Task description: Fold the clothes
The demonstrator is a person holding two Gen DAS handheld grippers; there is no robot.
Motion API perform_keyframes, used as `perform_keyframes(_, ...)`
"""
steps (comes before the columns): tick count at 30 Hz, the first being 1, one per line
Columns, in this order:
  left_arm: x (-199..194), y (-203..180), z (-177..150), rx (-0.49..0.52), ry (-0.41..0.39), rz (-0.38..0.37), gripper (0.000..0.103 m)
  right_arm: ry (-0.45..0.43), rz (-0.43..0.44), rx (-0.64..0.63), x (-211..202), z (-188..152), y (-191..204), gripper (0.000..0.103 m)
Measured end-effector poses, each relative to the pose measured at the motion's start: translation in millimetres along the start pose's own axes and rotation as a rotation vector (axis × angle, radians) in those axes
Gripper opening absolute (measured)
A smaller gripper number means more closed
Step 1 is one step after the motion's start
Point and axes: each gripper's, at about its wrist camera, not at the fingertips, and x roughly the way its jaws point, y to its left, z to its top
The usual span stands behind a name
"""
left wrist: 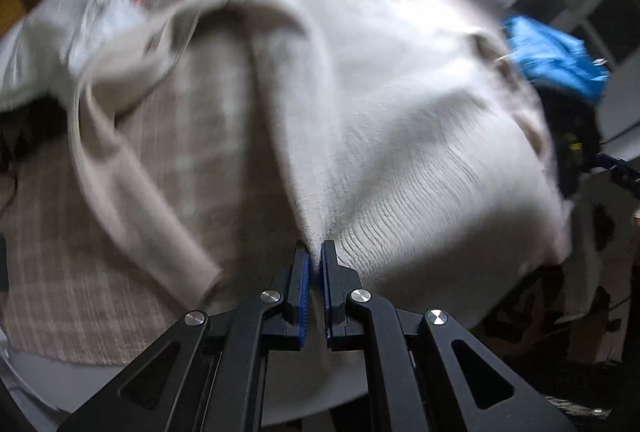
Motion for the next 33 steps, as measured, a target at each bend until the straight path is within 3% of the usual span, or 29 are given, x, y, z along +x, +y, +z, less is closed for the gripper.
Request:
perform_keyframes(2, 8, 10, -1, -0.04, 0.012, -0.009, 0.005, 0.0, 0.008, 0.067, 24, -6, -16, 0.05)
perform_keyframes(4, 9, 9, 0, -0.036, 0.017, -0.005, 0.005, 0.058, 0.018, 0.068, 55, -17, -18, 0.05)
perform_keyframes(6, 10, 8, 2, -0.028, 0.021, 0.0, 0.005, 0.088, 0.075, 0.094, 76, -27, -20, 0.05)
perform_keyframes(11, 8, 17, 8, -0.045, 0.015, 0.022, 0.005, 0.076, 0.167, 0.082, 97, -38, -6, 0.05)
perform_keyframes(13, 6, 25, 11, -0.073, 0.007, 0.018, 0.005, 0.063, 0.221, 0.07, 100, -37, 3, 0.037)
perform_keyframes(14, 6, 27, 13, -0.08, 0.004, 0.022, 0.005, 0.051, 0.243, 0.068, 100, -31, 7, 0.015)
perform_keyframes(17, 6, 25, 16, -0.068, 0.005, 0.03, 0.005, -0.006, 0.361, 0.086, 93, -4, 14, 0.011)
perform_keyframes(18, 6, 25, 17, -0.069, 0.006, 0.031, 0.005, -0.025, 0.403, 0.095, 90, 7, 15, 0.017)
perform_keyframes(19, 7, 26, 17, -0.071, 0.007, 0.032, 0.005, -0.026, 0.398, 0.081, 88, 16, 16, 0.019)
perform_keyframes(21, 8, 26, 17, -0.073, 0.009, 0.032, 0.005, -0.022, 0.272, 0.009, 83, 22, 15, 0.02)
perform_keyframes(25, 7, 27, 14, -0.071, 0.008, 0.028, 0.005, 0.046, 0.115, -0.044, 77, -8, 0, 0.019)
perform_keyframes(30, 9, 25, 14, -0.076, 0.013, 0.024, 0.005, 0.151, 0.145, 0.01, 101, -43, -13, 0.02)
perform_keyframes(33, 6, 14, 7, -0.068, 0.012, 0.025, 0.005, 0.097, 0.16, -0.013, 108, -34, -5, 0.02)
